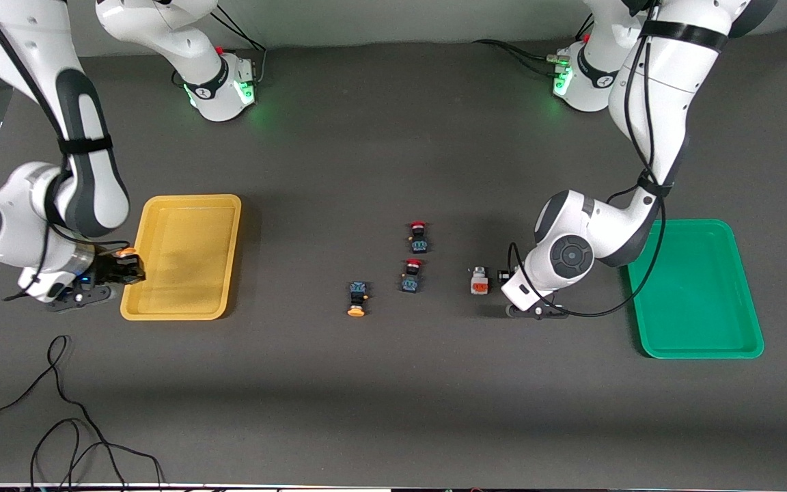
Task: Place green and yellow buttons in trays
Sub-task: 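Carry the button to the yellow tray while the left gripper carries the block, then release the button in the yellow tray while the left gripper lowers the block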
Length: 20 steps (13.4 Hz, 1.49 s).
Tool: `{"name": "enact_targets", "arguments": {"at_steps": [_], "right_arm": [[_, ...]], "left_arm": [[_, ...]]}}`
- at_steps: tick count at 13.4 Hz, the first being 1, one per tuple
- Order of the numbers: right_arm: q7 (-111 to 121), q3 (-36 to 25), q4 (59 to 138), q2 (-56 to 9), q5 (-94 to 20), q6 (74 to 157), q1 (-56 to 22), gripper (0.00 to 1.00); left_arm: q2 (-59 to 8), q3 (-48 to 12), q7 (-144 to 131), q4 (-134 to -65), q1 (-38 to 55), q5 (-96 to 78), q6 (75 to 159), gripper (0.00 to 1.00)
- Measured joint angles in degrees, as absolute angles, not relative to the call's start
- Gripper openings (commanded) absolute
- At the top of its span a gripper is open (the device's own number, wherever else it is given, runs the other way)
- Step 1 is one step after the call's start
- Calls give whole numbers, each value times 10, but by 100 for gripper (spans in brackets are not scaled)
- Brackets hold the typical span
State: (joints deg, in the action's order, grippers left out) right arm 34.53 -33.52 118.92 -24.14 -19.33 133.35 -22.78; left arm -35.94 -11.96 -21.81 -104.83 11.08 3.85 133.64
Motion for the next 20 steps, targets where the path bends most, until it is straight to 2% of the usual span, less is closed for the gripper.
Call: {"name": "enact_targets", "arguments": {"at_steps": [2,4,5,8,11,17,20], "right_arm": [[372,-335,1188,-288,-238,1352,-227,0],[374,-335,1183,-307,-246,1353,-228,30],[374,-335,1183,-308,-247,1353,-228,98],[374,-335,1179,-308,-251,1353,-228,100],[370,-338,1150,-296,-256,1317,-231,100],[249,-356,941,-249,-140,1059,-267,100],[117,-354,882,-248,-132,1002,-348,100]], "left_arm": [[-330,-119,-221,-1035,110,39,1282,0],[-273,-118,-222,-1017,106,39,1192,0],[-237,-117,-223,-1005,102,38,1136,0],[-167,-112,-224,-936,71,38,956,0],[-158,-110,-204,-870,14,40,861,0],[-166,-106,-15,-866,-134,69,853,0],[-181,-106,57,-898,-189,88,926,0]]}}
